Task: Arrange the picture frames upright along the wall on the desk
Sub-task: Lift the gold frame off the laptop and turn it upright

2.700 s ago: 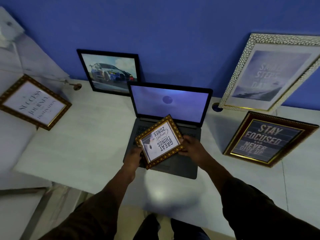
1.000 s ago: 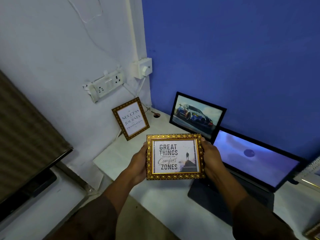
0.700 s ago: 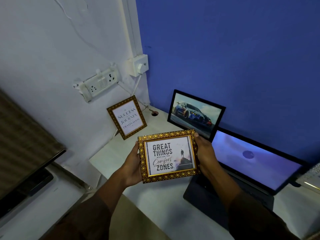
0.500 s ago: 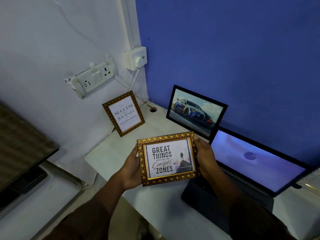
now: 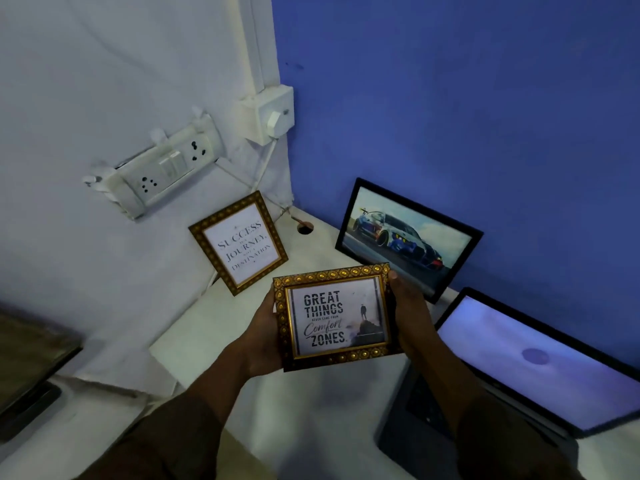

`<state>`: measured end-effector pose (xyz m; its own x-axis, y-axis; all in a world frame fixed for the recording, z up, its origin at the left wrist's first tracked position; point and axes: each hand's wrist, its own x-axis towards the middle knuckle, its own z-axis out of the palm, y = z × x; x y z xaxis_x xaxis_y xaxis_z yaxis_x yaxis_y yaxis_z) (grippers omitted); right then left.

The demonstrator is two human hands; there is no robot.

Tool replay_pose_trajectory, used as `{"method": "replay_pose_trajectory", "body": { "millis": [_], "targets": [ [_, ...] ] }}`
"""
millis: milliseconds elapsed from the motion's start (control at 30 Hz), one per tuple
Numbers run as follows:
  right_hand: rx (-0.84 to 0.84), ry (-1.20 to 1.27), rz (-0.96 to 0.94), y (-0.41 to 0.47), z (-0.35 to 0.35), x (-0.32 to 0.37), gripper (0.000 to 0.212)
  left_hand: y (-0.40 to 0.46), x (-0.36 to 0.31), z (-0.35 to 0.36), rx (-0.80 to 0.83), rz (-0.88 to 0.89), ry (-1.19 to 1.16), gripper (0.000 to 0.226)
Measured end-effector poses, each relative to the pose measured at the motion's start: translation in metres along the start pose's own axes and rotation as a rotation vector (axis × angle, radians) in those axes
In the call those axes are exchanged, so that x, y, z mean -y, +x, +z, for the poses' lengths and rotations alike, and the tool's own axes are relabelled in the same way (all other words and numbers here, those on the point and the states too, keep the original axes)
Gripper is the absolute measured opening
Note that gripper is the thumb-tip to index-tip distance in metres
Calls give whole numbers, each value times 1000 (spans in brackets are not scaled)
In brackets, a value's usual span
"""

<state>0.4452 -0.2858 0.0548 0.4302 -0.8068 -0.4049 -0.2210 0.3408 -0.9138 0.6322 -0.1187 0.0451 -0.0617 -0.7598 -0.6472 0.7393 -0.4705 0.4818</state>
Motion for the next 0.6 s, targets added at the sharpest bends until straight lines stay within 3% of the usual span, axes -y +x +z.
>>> {"method": "replay_pose_trajectory", "body": {
  "millis": [200,367,533,600],
  "targets": [
    [40,-57,-25,36,23,-6,46,35,-30,-32,-34,130,-83,82],
    [5,27,125,54,40,-27,46,70,-41,-65,-178,192,-15,79],
    [-5,47,261,77,54,-51,85,103,-38,-100,-264,108,2,80],
    [15,89,307,88,56,-53,87,112,-39,-109,-292,95,36,75]
  ]
}}
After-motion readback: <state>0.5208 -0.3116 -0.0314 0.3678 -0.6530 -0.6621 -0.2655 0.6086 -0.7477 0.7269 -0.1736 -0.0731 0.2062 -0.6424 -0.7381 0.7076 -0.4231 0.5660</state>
